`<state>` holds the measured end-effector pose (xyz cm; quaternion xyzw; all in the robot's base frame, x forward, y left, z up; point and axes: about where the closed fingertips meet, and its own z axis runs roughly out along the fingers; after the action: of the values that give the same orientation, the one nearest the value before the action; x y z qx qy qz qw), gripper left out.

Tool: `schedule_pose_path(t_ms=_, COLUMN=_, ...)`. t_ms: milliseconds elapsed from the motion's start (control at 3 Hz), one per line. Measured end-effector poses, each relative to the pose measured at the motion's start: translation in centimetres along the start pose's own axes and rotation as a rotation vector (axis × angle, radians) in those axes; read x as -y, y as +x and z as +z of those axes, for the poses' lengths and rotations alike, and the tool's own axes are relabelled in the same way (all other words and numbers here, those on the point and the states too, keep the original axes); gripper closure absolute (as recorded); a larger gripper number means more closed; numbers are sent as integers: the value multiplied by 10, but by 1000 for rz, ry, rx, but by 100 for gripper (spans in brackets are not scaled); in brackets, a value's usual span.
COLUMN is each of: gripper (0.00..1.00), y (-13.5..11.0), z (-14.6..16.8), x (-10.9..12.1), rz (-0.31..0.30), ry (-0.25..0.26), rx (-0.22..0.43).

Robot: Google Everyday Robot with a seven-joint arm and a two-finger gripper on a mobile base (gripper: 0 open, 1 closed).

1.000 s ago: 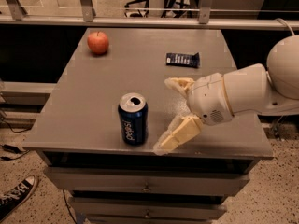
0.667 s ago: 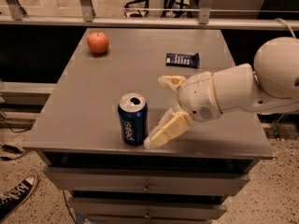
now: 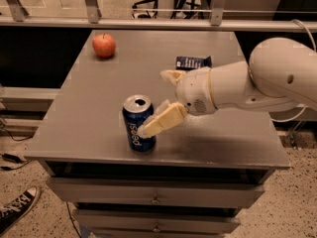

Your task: Knock pepsi can over

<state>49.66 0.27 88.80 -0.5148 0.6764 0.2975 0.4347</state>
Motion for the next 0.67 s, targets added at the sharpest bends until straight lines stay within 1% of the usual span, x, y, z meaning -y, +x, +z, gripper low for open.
schedule_pose_path(t_ms=333, gripper=0, y=-15, z=7, x=16, rz=17, ry=29, rx=11)
schedule_pose_path(t_ms=667, gripper=0, y=-32, z=7, x=43, rz=28, ry=85, rx=13)
